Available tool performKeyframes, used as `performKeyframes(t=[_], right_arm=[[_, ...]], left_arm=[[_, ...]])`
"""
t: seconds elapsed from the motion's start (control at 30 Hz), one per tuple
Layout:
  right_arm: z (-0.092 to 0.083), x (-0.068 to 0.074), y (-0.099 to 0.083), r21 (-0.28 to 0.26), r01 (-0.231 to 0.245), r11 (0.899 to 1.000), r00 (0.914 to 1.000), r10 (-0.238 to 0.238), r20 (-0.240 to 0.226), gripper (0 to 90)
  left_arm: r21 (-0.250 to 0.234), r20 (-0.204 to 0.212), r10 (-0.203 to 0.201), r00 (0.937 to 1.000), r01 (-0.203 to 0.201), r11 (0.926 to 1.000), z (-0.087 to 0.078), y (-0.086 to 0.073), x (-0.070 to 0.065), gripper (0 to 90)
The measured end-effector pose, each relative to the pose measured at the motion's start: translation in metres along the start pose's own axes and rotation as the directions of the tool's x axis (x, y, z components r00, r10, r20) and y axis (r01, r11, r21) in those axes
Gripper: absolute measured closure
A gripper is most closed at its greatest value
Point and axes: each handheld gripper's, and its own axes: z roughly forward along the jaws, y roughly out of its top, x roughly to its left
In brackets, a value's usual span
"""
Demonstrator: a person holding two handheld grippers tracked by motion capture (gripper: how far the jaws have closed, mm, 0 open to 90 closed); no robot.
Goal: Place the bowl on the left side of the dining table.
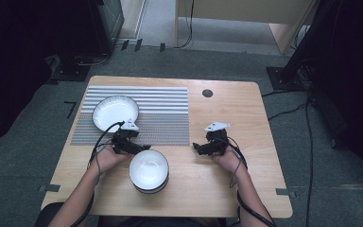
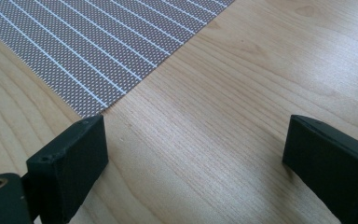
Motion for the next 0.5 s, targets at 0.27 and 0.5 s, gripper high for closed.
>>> performKeyframes(t=[0.27,0.5], right_arm=[[0.0001,-0.0001,0.0001,0.0,0.001,1.0,1.0,-0.001,-0.001,6.0],[0.0001,-0.0001,0.0001,0.0,0.001,1.0,1.0,-0.001,-0.001,6.0]], left_arm=[[0.01,0.03,-0.001,0.9995,0.0,0.9999,-0.0069,0.0023,-0.0002,15.1],[0.024,0.023,-0.006,0.9997,0.005,0.9997,-0.0084,0.0027,0.0005,15.1]])
